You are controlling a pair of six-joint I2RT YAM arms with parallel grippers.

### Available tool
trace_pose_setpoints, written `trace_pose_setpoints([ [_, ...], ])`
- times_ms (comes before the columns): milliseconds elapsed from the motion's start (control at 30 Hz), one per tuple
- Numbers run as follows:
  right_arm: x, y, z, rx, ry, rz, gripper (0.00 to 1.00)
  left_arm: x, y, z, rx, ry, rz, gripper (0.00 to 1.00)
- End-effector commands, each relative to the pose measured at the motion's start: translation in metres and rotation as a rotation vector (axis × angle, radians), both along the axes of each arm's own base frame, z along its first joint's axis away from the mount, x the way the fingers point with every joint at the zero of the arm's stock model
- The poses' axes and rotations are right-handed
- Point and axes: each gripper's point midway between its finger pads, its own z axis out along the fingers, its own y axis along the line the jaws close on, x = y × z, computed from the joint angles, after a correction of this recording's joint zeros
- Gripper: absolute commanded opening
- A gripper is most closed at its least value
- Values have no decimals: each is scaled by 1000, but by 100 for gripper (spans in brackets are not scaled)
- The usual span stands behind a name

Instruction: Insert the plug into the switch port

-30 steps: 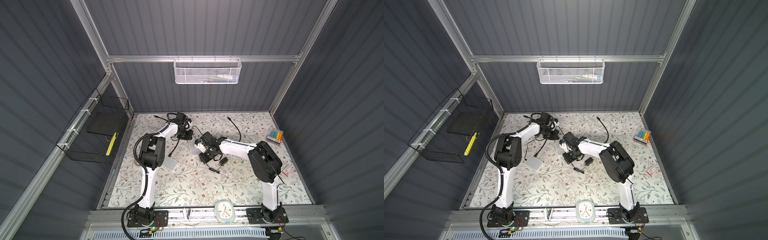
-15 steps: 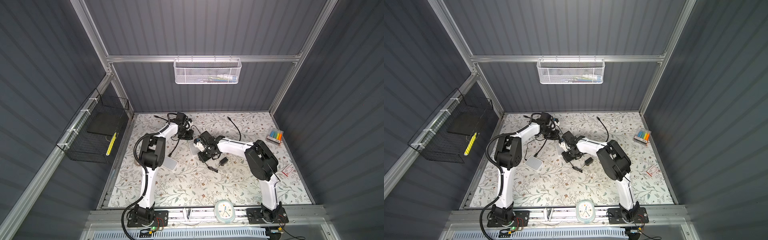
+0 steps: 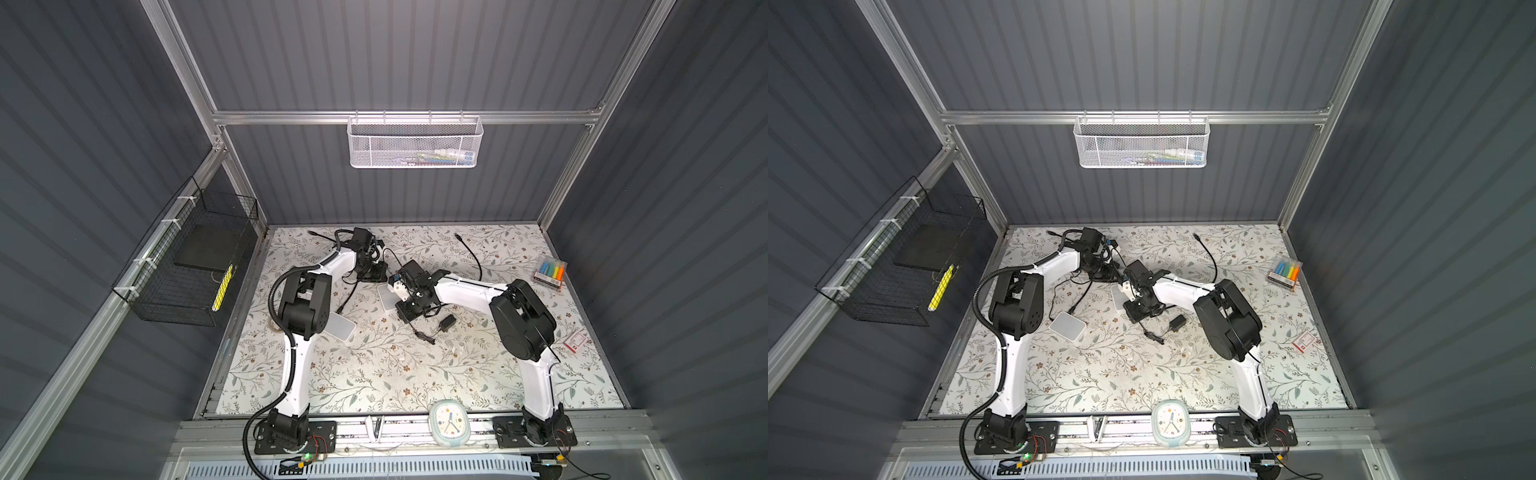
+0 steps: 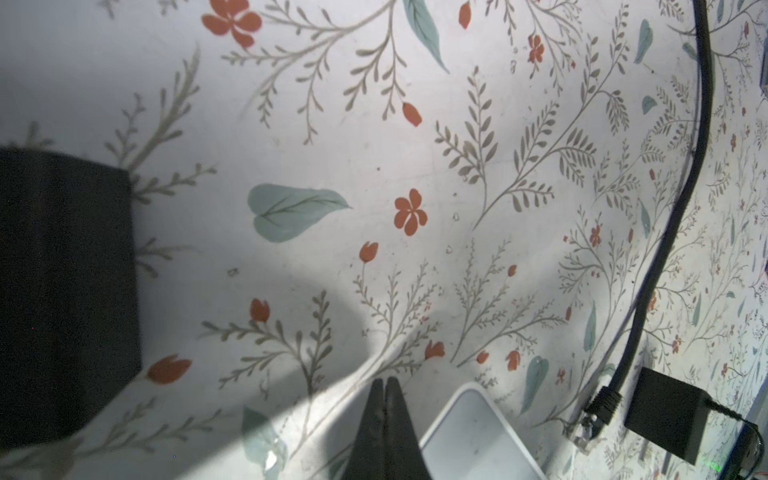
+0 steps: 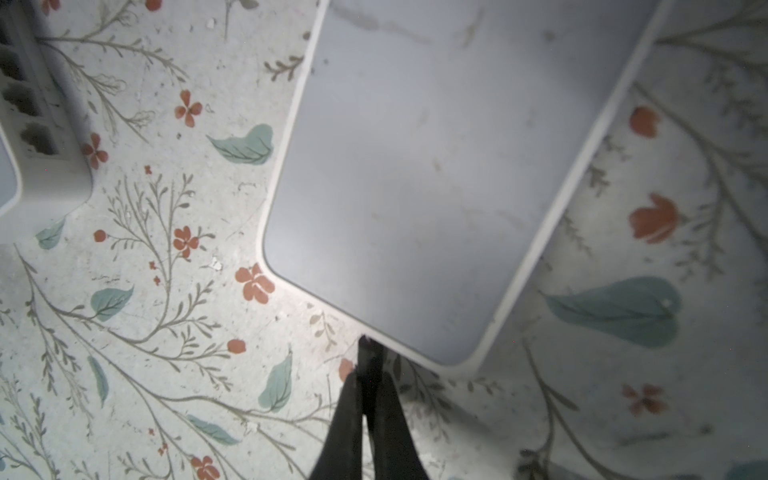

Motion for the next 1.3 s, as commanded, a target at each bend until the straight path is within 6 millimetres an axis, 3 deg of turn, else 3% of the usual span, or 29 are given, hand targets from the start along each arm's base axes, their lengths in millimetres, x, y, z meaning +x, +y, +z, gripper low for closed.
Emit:
trace_pose_setpoints([
  [0,4,2,0,4,9,-16,0,-4,2,-1,-24,27,6,0],
  [367,11,-3,-8,-17,9,-47,0,-9,-1,-2,-46,43,-3,0],
  [1267,27,0,12,-7,-41,-50,0,-26,-14,-10,-106,70,-63,0],
])
